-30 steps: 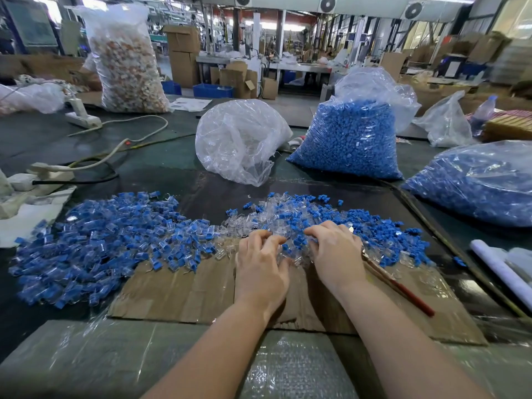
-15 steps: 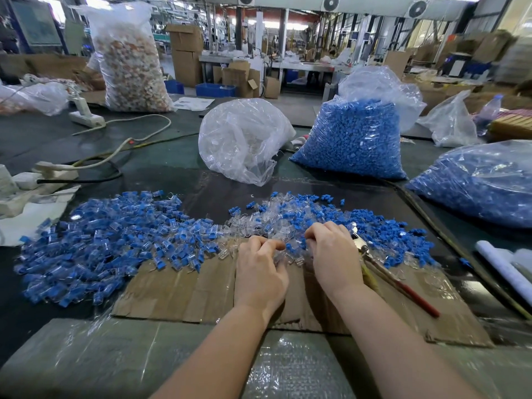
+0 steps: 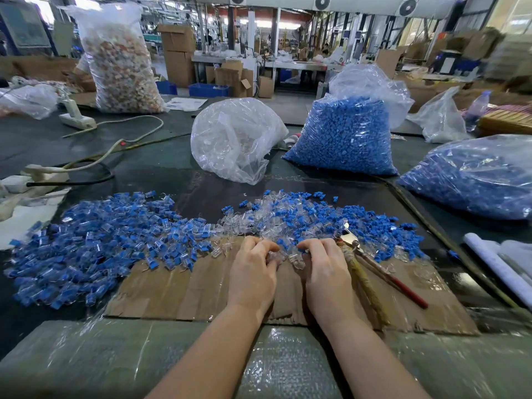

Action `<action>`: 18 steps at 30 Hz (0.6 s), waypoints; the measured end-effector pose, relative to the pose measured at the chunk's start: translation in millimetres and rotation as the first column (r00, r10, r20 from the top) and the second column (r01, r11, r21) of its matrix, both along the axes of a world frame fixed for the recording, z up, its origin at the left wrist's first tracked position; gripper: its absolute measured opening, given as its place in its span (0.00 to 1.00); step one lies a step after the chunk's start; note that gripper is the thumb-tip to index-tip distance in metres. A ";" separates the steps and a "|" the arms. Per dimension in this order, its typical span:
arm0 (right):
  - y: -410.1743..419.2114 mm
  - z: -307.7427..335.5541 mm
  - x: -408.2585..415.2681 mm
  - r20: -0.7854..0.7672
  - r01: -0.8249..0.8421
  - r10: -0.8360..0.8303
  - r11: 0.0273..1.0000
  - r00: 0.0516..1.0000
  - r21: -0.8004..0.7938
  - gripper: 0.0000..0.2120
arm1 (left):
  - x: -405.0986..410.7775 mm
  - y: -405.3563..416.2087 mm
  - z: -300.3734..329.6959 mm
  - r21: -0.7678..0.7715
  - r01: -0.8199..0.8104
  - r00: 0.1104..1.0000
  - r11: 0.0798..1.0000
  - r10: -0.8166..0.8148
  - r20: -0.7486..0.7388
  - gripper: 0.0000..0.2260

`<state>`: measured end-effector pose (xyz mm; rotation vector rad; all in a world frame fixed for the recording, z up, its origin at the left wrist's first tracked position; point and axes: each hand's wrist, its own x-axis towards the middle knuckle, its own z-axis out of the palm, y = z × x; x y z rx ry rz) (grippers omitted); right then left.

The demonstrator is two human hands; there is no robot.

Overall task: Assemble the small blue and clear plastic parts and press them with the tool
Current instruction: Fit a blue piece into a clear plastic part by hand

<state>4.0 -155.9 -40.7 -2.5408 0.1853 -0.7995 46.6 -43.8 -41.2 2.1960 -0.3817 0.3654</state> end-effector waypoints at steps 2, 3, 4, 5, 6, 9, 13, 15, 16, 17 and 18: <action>0.0 -0.6 -0.6 0.032 0.004 -0.005 1.000 0.999 0.016 0.08 | 0.5 -0.2 0.1 -0.024 0.019 1.000 1.000 -0.019 -0.003 0.06; -0.2 -0.7 -0.9 0.046 0.004 -0.005 1.000 0.999 0.020 0.08 | 0.7 -0.4 0.0 -0.029 0.027 1.000 0.999 -0.027 -0.004 0.05; -0.2 -0.6 -1.0 0.056 0.001 -0.003 1.000 0.998 0.021 0.09 | 0.9 -0.7 0.2 -0.034 0.035 0.999 0.999 -0.035 -0.001 0.05; -0.3 -0.6 -1.3 0.060 0.001 -0.002 1.000 0.998 0.018 0.10 | 1.0 -0.9 0.7 -0.039 0.043 0.999 0.998 -0.043 0.005 0.06; -0.3 -0.6 -1.7 0.059 0.000 0.000 1.000 0.998 0.006 0.12 | 1.2 -1.1 1.2 -0.047 0.050 0.999 0.998 -0.049 0.012 0.06; 0.1 -1.5 -3.1 0.059 -0.013 0.015 0.999 0.998 -0.036 0.13 | 1.0 -1.1 2.7 -0.088 0.057 0.998 0.995 -0.054 0.028 0.07; 0.6 -1.4 -4.6 0.085 -0.019 0.020 1.000 0.996 -0.011 0.12 | 1.4 -0.2 2.8 -0.114 0.066 0.998 0.991 -0.065 0.004 0.07; 0.2 -1.4 -5.3 0.072 -0.025 0.024 1.000 0.997 0.003 0.10 | 1.8 -0.2 2.4 -0.086 0.097 0.995 0.992 -0.100 -0.029 0.09; -0.2 -1.6 -5.6 0.052 -0.028 0.028 1.000 0.998 0.008 0.10 | 1.9 -0.1 2.0 -0.079 0.113 0.992 0.990 -0.117 -0.048 0.10; -0.7 -1.8 -5.8 0.028 -0.032 0.032 0.999 0.999 0.015 0.09 | 1.5 0.0 2.0 -0.078 0.122 0.990 0.989 -0.127 -0.064 0.11; -1.3 -2.1 -6.0 0.005 -0.037 0.037 0.999 0.999 0.025 0.08 | 1.0 0.1 2.1 -0.081 0.125 0.989 0.989 -0.131 -0.071 0.11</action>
